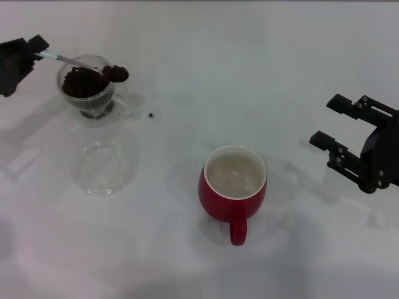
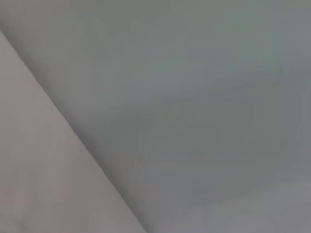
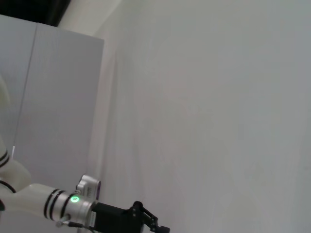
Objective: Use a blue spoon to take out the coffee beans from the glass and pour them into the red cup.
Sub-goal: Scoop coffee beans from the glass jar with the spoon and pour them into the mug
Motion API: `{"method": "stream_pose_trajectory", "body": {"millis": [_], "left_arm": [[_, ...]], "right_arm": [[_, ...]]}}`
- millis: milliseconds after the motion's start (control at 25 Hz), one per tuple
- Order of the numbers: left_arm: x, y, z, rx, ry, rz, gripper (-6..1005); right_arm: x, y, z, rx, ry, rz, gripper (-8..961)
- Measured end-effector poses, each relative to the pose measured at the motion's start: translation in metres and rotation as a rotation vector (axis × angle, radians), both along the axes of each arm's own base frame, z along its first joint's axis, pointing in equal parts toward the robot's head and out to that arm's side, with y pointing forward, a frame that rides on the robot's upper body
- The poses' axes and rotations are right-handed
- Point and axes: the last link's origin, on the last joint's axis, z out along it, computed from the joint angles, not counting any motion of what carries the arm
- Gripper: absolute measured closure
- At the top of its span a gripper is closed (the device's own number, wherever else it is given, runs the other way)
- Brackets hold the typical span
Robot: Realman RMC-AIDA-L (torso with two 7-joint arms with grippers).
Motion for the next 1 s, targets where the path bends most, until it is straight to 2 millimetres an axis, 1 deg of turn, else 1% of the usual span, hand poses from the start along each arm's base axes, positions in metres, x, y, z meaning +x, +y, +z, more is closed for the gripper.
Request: {"method": "stream_pose_trajectory", "body": {"millis": [320,600,760,1000], "left_arm": [[0.021,0.008,-0.013,-0.081,-0.015,-0.061,870],[0.042,0.012,-0.027,-0.15,-0.036,-0.126,870],[0.056,0.012,-0.038,-0.201,-0.046,-0.17,869],[0.071,0.008,-0.055,-0.275,-0.047,-0.224,869]], "right_arm": [[0.001,0.008,-0.001,0.057,0.002,-0.042,394],[0.001,0.011,-0.004,0.088,-0.012,-0.058,394],[0.002,0.012,-0.004,0.094,-0.013,-0.066,394],[0.002,0.012,-0.008,0.099,-0.009,-0.081,394]]}}
